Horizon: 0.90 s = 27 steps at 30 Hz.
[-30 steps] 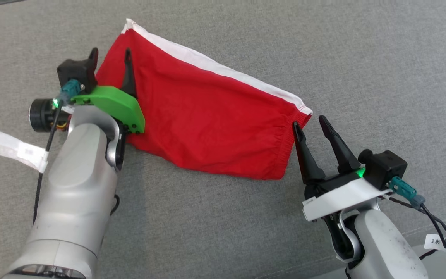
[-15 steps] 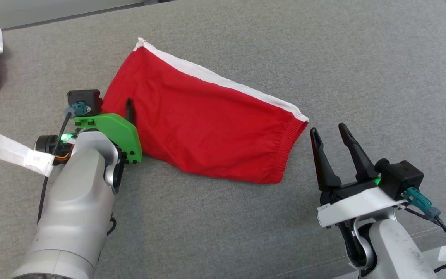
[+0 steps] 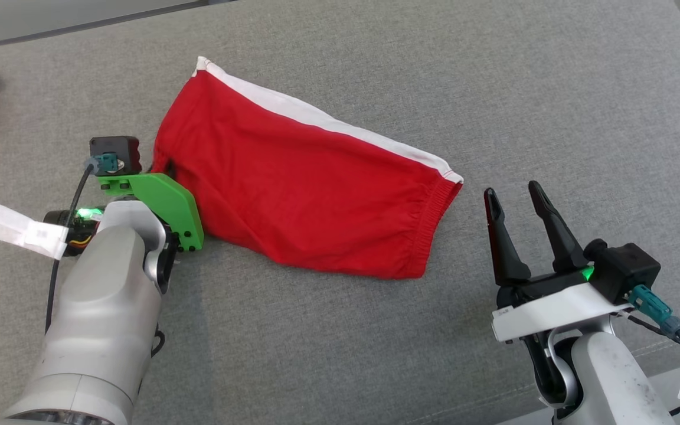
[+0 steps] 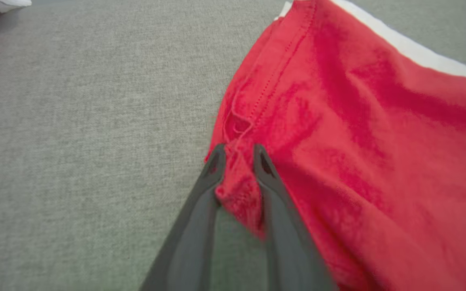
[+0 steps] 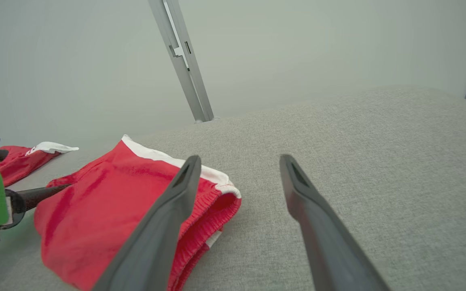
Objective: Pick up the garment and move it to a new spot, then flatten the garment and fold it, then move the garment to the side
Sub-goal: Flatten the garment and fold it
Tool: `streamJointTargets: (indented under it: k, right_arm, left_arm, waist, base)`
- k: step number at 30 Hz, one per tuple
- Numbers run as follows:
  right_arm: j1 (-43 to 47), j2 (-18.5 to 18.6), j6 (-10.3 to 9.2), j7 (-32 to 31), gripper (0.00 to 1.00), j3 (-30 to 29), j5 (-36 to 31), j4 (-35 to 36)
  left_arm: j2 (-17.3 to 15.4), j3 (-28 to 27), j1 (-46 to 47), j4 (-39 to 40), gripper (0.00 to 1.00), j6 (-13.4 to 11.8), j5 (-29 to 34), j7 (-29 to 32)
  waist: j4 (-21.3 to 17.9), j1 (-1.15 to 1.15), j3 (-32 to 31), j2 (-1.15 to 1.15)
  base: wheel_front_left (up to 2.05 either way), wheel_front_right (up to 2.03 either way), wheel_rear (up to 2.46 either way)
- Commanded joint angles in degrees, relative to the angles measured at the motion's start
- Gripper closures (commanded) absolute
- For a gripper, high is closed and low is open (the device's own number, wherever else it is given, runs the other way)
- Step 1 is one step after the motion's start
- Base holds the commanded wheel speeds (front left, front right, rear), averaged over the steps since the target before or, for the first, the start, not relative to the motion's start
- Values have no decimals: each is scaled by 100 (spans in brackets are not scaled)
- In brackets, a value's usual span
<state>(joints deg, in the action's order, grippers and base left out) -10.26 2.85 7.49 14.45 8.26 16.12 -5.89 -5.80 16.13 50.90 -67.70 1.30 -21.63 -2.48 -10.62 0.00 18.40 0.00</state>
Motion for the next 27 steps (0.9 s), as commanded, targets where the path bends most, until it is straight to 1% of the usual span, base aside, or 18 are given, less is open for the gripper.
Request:
streamJointTargets:
  k: [1,9,13,16,18,23,27]
  right_arm:
    - [55,8,0,19,0,-25,-44,24]
    - [130,9,0,35,0,-194,-88,95]
    - [247,10,0,12,0,-372,-131,136]
    - [355,9,0,-31,0,-554,-186,173]
    - [426,9,0,-62,0,-664,-212,210]
    - [544,10,0,-174,0,-718,-277,316]
    - [602,10,0,-257,0,-700,-283,395]
  left_arm:
    - [19,35,-44,-57,100,49,-31,32]
    - [41,-21,-270,160,100,172,-189,-370]
    - [85,-169,-634,351,100,238,-410,-682]
    - [134,-283,-1043,642,100,206,-562,-1009]
    - [185,-319,-1366,865,100,201,-647,-1112]
    - [248,-288,-2122,1573,100,34,-778,-1223]
    - [274,-172,-2722,2269,100,-186,-821,-1249]
  waist:
    - [53,0,-52,0]
    - [250,0,-291,0]
    - [416,0,-444,0]
    - [582,0,-588,0]
    - [691,0,-678,0]
    - [923,0,-875,0]
    - [1072,0,-988,0]
  base:
    - [0,0,0]
    - [0,0,0]
    - [0,0,0]
    - [0,0,0]
    - [0,0,0]
    - [0,0,0]
    - [0,0,0]
